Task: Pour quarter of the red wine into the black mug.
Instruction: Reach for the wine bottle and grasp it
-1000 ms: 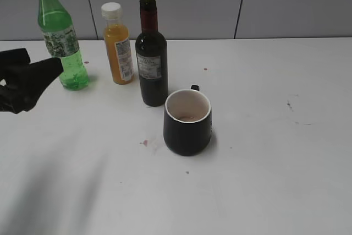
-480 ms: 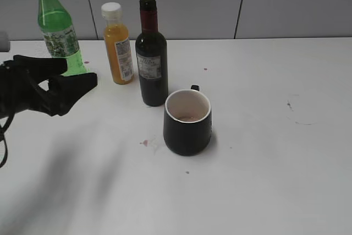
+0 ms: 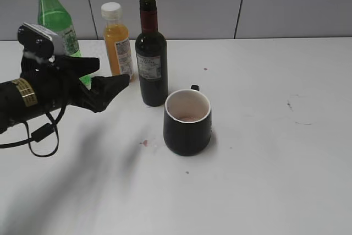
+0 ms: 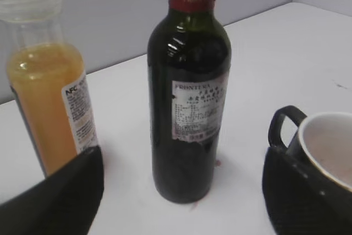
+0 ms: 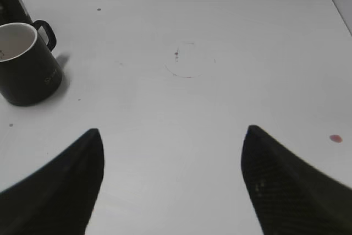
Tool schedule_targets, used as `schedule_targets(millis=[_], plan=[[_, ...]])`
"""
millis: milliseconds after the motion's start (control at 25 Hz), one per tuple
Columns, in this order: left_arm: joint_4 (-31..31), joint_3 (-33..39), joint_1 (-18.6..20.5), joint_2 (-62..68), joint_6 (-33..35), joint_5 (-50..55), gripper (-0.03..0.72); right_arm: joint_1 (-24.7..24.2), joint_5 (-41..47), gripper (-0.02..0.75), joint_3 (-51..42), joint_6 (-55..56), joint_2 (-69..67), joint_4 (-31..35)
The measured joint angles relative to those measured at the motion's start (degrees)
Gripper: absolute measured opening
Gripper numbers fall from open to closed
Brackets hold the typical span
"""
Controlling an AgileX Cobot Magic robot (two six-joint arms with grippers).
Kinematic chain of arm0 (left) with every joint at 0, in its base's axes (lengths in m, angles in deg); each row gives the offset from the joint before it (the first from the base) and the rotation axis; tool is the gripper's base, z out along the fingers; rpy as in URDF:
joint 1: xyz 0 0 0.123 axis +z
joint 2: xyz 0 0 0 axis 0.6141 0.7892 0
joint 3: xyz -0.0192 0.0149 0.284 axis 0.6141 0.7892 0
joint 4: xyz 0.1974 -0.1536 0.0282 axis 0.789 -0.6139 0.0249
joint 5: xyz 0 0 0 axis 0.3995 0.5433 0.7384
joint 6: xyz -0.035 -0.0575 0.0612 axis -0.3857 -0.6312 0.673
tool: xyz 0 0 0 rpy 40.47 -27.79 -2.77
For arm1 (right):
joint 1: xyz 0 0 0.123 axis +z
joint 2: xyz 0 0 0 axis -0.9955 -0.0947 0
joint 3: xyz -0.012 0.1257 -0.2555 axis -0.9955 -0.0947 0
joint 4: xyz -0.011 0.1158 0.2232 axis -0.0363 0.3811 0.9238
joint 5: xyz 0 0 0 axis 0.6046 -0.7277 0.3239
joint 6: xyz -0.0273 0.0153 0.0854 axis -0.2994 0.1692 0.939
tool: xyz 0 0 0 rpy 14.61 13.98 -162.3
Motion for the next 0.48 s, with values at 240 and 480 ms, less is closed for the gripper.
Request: schedule_targets(millis=[240, 480], plan=[[-3.2, -4.0, -2.4, 4.0, 0.8, -0.1, 0.692, 0.0, 0.0, 0.591, 0.0, 0.1, 0.0, 0.0], [-3.7, -8.8, -4.0, 8.3, 1.6, 0.4, 0.692, 0.0, 0.0, 0.591, 0.0, 0.1, 0.0, 0.0]])
